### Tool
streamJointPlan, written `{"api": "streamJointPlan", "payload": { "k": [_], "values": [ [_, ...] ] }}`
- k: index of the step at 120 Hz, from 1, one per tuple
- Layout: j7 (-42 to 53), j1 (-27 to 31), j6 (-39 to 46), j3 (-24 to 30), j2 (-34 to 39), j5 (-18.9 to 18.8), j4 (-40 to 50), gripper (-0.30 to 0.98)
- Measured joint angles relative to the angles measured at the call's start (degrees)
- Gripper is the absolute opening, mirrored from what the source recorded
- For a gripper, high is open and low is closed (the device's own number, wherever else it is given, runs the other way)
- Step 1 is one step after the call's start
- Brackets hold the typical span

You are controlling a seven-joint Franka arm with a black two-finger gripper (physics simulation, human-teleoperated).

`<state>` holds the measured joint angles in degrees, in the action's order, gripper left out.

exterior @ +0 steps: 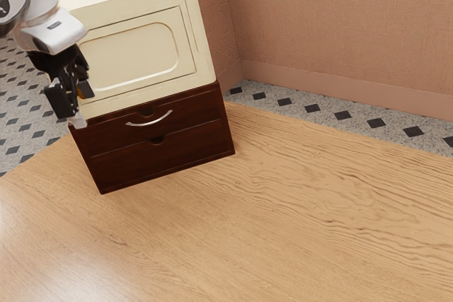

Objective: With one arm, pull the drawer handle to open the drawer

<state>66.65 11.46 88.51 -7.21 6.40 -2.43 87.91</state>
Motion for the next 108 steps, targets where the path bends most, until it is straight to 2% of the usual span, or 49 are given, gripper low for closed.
{"api": "streamJointPlan", "payload": {
  "k": [36,48,70,88,108],
  "values": [
    [0.6,0.0,-0.6,0.0,0.1,0.1,0.1,0.68],
    [1.1,0.1,-0.4,0.0,-0.4,1.9,0.0,0.69],
    [1.1,-0.7,3.0,2.3,-2.9,1.6,-0.5,0.68],
    [0.1,-1.2,10.5,3.6,-2.7,1.4,4.6,0.54],
    [-2.9,-0.7,17.9,3.6,-4.2,1.2,6.4,0.46]
  ]
}}
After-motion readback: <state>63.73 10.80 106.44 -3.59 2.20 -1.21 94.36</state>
